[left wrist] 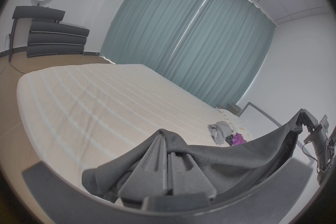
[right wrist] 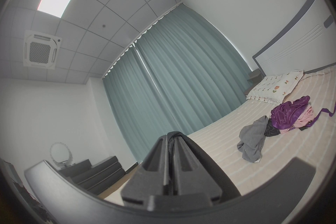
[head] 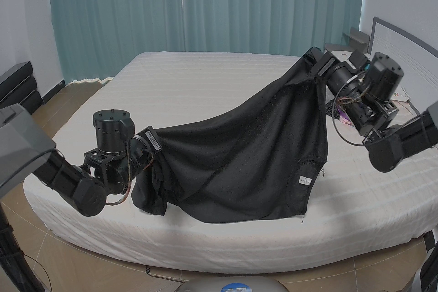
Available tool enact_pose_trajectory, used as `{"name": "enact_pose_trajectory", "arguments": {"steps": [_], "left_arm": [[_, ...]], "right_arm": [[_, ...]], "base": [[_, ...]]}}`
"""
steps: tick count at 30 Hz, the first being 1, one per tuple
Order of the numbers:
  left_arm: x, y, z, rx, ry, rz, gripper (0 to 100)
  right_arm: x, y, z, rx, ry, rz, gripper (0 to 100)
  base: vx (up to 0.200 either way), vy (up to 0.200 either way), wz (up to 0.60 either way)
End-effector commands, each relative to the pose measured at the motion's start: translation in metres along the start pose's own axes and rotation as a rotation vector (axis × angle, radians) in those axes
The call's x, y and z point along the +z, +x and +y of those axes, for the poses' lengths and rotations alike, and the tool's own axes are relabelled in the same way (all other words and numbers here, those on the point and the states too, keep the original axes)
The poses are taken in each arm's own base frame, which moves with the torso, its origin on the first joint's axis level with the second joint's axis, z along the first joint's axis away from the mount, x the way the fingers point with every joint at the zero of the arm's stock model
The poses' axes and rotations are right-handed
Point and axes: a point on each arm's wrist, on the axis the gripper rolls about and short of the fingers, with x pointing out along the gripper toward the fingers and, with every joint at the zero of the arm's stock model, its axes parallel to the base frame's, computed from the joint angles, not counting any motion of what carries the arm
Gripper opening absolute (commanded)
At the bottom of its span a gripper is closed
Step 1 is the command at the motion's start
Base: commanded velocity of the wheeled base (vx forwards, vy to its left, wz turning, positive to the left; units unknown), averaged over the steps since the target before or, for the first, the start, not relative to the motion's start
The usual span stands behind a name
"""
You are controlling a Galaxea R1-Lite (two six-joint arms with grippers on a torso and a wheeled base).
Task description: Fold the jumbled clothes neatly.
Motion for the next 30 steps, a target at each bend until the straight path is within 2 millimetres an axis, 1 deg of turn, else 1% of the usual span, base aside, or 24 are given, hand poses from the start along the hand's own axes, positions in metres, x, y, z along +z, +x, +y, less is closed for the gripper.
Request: {"name": "enact_pose_trajectory", "arguments": {"steps": [1, 2, 3, 6, 7, 8, 9, 10, 11, 12, 13, 17, 19, 21, 22, 23, 24, 25, 26, 27, 30], "left_arm": [[-0.025, 0.046, 0.023, 0.072, 0.006, 0.055, 0], [-0.027, 0.050, 0.025, 0.074, 0.006, 0.059, 0], [-0.031, 0.058, 0.030, 0.082, 0.004, 0.068, 0], [-0.040, 0.073, 0.038, 0.101, 0.006, 0.083, 0], [-0.044, 0.078, 0.041, 0.111, 0.009, 0.094, 0], [-0.045, 0.079, 0.041, 0.113, 0.009, 0.096, 0], [-0.053, 0.089, 0.047, 0.147, 0.023, 0.134, 0], [-0.053, 0.090, 0.047, 0.151, 0.024, 0.137, 0], [-0.061, 0.099, 0.052, 0.182, 0.033, 0.172, 0], [-0.061, 0.099, 0.052, 0.182, 0.033, 0.172, 0], [-0.065, 0.106, 0.059, 0.205, 0.031, 0.182, 0], [-0.066, 0.117, 0.066, 0.219, -0.014, 0.171, 0], [-0.071, 0.121, 0.069, 0.226, -0.013, 0.178, 0], [-0.083, 0.126, 0.076, 0.244, -0.006, 0.200, 0], [-0.087, 0.128, 0.078, 0.249, -0.005, 0.206, 0], [-0.089, 0.129, 0.080, 0.253, -0.004, 0.211, 0], [-0.089, 0.129, 0.080, 0.253, -0.004, 0.211, 0], [-0.090, 0.129, 0.082, 0.257, -0.004, 0.212, 0], [-0.089, 0.130, 0.083, 0.259, -0.009, 0.210, 100], [-0.089, 0.130, 0.082, 0.259, -0.015, 0.208, 100], [-0.086, 0.129, 0.082, 0.259, -0.021, 0.202, 100]], "right_arm": [[-0.055, 0.033, -0.023, -0.058, -0.049, 0.034, 0], [-0.060, 0.035, -0.025, -0.061, -0.052, 0.030, 0], [-0.070, 0.039, -0.030, -0.067, -0.066, 0.039, 0], [-0.092, 0.044, -0.039, -0.074, -0.115, 0.075, 0], [-0.102, 0.046, -0.044, -0.081, -0.127, 0.092, 0], [-0.105, 0.047, -0.046, -0.082, -0.128, 0.096, 0], [-0.128, 0.048, -0.056, -0.105, -0.137, 0.132, 0], [-0.131, 0.048, -0.056, -0.105, -0.137, 0.136, 0], [-0.157, 0.047, -0.069, -0.131, -0.152, 0.179, 0], [-0.157, 0.047, -0.069, -0.131, -0.152, 0.179, 0], [-0.175, 0.047, -0.079, -0.163, -0.158, 0.180, 0], [-0.195, 0.045, -0.097, -0.201, -0.170, 0.203, 0], [-0.205, 0.041, -0.104, -0.218, -0.171, 0.224, 0], [-0.223, 0.034, -0.115, -0.250, -0.177, 0.251, 0], [-0.228, 0.032, -0.118, -0.272, -0.184, 0.255, 0], [-0.236, 0.029, -0.123, -0.298, -0.192, 0.262, 0], [-0.236, 0.029, -0.123, -0.298, -0.192, 0.262, 0], [-0.248, 0.023, -0.131, -0.322, -0.204, 0.283, 0], [-0.249, 0.022, -0.133, -0.326, -0.206, 0.288, 0], [-0.250, 0.021, -0.133, -0.327, -0.205, 0.294, 100], [-0.249, 0.020, -0.133, -0.329, -0.206, 0.305, 100]], "base": [[0.200, 0.000, 0.00], [0.200, 0.000, 0.00], [0.200, 0.000, 0.00], [0.200, 0.000, 0.00], [0.200, 0.000, 0.00], [0.200, 0.000, 0.00], [0.200, 0.000, 0.00], [0.000, 0.000, 0.00], [0.000, 0.000, 0.00], [0.000, 0.000, 0.00], [0.000, 0.000, 0.00], [0.000, 0.000, 0.00], [0.000, 0.000, 0.00], [0.000, 0.000, 0.00], [0.000, 0.000, 0.00], [0.000, 0.000, 0.00], [0.000, 0.000, 0.00], [0.000, 0.000, 0.00], [0.000, 0.000, 0.00], [0.000, 0.000, 0.00], [0.000, 0.000, 0.00]]}}
